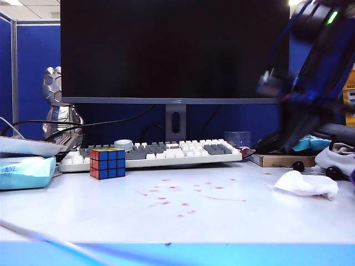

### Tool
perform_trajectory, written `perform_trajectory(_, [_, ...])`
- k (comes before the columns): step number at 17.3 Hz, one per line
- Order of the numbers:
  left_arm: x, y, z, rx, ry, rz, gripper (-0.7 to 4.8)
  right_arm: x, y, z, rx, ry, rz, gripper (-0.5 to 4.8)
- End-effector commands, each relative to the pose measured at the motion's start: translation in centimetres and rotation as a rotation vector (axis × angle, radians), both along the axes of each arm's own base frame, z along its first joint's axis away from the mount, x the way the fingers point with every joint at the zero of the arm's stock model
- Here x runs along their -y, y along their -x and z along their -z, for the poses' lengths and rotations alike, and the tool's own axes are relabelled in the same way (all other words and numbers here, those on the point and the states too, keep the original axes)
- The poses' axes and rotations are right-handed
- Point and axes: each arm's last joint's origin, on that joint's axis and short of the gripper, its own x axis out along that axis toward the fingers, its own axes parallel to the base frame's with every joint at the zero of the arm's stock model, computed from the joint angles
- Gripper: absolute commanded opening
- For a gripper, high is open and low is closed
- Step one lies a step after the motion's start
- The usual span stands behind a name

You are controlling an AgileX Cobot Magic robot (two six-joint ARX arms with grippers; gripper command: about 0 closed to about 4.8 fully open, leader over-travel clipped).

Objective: Use the wet wipes on the table to wipe the cherry juice off the table, then put the wipes back on the table.

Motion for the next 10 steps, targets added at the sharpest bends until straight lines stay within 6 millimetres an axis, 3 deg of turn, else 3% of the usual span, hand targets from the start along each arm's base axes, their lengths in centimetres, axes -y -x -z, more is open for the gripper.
perform_trajectory(1, [0.01, 0.03, 0.10, -0.008, 0.005, 0.004, -0.02, -0.09, -0.66, 1.52, -0.071, 0.039, 0.015, 2.66])
perform_trajectory(4, [0.01, 0.03, 0.10, -0.008, 0.005, 0.004, -0.02, 0.29, -0.74, 1.55, -0.047, 0.155, 0.075, 2.69])
perform_trajectory(10, [0.01, 0.03, 0.10, -0.008, 0.005, 0.004, -0.02, 0.28, -0.96, 1.54, -0.026, 0.163, 0.077, 2.89])
